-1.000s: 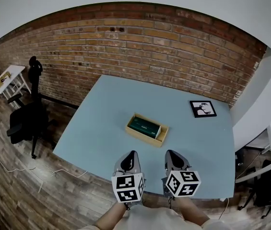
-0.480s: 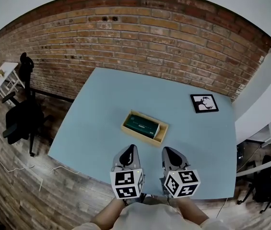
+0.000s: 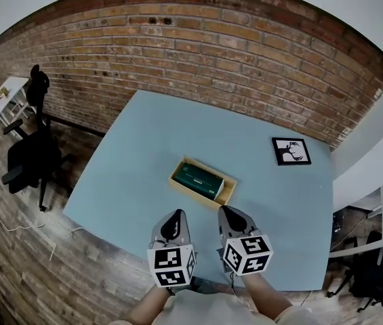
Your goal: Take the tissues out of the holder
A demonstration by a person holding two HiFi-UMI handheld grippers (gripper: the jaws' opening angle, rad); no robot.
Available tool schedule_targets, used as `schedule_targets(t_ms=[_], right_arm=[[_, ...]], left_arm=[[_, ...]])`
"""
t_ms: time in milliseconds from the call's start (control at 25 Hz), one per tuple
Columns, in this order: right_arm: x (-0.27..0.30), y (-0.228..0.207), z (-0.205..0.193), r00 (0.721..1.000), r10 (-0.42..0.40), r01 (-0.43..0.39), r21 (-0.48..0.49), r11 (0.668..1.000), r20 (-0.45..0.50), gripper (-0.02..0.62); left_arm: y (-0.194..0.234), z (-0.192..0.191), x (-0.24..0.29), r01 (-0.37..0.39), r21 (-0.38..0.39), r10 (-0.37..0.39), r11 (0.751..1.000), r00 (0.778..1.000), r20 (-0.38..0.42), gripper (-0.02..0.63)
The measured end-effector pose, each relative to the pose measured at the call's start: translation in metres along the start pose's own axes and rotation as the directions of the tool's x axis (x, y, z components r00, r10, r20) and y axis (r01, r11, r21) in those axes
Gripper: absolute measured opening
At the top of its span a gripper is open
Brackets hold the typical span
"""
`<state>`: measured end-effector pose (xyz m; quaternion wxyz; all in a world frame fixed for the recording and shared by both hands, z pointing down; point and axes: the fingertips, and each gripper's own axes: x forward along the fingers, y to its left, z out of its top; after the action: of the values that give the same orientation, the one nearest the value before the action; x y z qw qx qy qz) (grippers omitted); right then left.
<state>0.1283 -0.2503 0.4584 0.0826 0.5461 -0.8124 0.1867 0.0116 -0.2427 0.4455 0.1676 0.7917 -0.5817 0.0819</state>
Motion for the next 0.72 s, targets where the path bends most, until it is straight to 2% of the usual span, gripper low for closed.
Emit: schedule_targets(t_ms=[240,360,520,720], right_arm=[[0.030,0.000,0.012,0.991,0.119,-0.125,-0.107,0.986,-0.060,0.009],[0.049,-0.001,0.015,0.980,0.159,-0.179,-0.175,0.968,-0.118,0.101],[0.075,-0.005,0.016,0.963,0.189,-0.235,-0.256,0.938,-0.193,0.132],[0.112,-0.008,0.007,0.933,0.212,-0.307,-0.331,0.892,-0.292,0.218]], left_arm=[[0.004,-0.001,0.002,-0.030,-0.014,0.030,0.999,1.000,-0.001,0.008],[0.008,0.002,0.004,-0.049,-0.017,0.049,0.999,0.999,0.003,0.008],[0.015,0.002,0.007,-0.086,-0.036,0.086,0.996,0.996,0.005,0.008],[0.028,-0.003,0.008,-0.126,-0.055,0.126,0.991,0.992,-0.004,0.008]])
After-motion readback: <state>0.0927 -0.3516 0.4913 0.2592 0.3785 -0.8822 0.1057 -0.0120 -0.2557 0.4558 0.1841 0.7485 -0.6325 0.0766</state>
